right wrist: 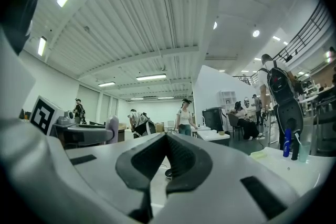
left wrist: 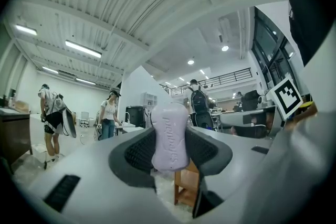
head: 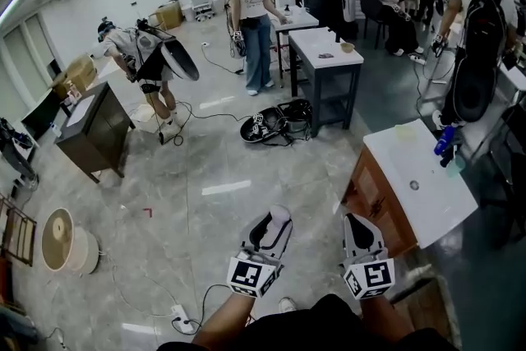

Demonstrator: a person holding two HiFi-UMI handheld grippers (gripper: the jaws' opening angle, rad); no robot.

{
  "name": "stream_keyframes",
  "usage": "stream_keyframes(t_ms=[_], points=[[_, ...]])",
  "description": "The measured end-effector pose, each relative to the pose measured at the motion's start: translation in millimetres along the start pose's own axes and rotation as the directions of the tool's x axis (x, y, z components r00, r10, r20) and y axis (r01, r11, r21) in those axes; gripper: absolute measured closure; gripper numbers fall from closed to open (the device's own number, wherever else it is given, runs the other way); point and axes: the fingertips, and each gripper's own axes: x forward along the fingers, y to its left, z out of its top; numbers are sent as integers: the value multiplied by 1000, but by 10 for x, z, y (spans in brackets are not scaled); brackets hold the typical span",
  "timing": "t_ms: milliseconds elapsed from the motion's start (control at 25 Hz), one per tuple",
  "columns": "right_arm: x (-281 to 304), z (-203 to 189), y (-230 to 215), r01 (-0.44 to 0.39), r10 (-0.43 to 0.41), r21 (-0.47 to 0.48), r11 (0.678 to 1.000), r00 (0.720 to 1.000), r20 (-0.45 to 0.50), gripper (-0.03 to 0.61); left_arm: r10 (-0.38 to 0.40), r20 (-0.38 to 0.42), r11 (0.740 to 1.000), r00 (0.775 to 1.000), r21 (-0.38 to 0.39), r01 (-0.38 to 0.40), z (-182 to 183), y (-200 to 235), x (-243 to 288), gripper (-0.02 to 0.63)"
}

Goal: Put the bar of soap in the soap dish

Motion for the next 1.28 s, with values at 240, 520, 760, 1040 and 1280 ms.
stream_keyframes(t_ms=[240,520,760,1040,1280], points=[[103,-68,-54,28,-28,-3,1000,1000,-7,569,-9,-6,1000,1000,-9,9,-32,133,138,417],[427,-149,-321,55,-55,4,998,998,-11,569,-36,-25,999,999,0,36,-115,241,567,417],[808,-150,-698,77,-77,15,997,997,-5,569,-46,-6,999,999,5,46,-69,378,1084,417],[1200,-138,-1182,83,-83,14,996,997,-5,569,-50,-8,999,999,7,50,-61,457,1693,417],[1485,-163,-1667,79,-78,19,997,997,-9,569,-53,-2,999,999,12,53,-45,399,2268,417]])
